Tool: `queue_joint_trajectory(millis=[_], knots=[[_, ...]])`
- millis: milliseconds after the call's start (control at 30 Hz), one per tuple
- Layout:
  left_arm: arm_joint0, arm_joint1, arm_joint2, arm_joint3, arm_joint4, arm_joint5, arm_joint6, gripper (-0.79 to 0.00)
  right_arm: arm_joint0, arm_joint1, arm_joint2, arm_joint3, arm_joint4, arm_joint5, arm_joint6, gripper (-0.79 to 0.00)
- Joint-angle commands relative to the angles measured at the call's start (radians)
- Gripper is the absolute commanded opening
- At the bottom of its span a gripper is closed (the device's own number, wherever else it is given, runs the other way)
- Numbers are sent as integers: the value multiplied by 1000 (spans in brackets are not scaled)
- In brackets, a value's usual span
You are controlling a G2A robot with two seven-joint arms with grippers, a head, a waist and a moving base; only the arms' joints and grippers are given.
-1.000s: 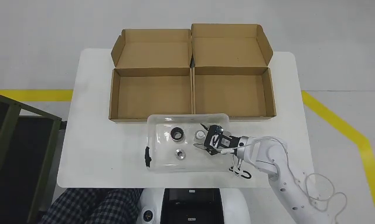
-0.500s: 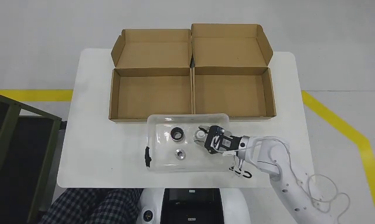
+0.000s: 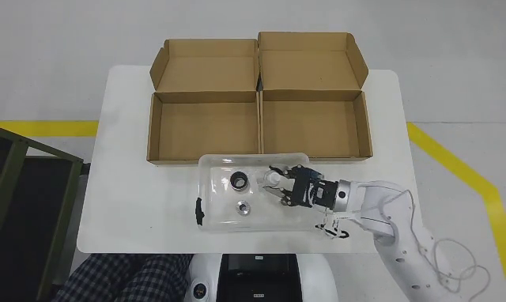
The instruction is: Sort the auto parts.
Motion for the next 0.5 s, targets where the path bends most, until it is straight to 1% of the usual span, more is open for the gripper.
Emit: queue_joint_trajectory(millis=[0,200,467], knots=[[0,0,0,0,0,0,0,0,4,0,3,-3,14,-4,-27,-785],[0,0,0,0,0,0,0,0,24,-2,7,-8,80,7,-132,-785],[0,0,0,0,0,0,0,0,56,-10,5,-3,175,40,-243,-785]])
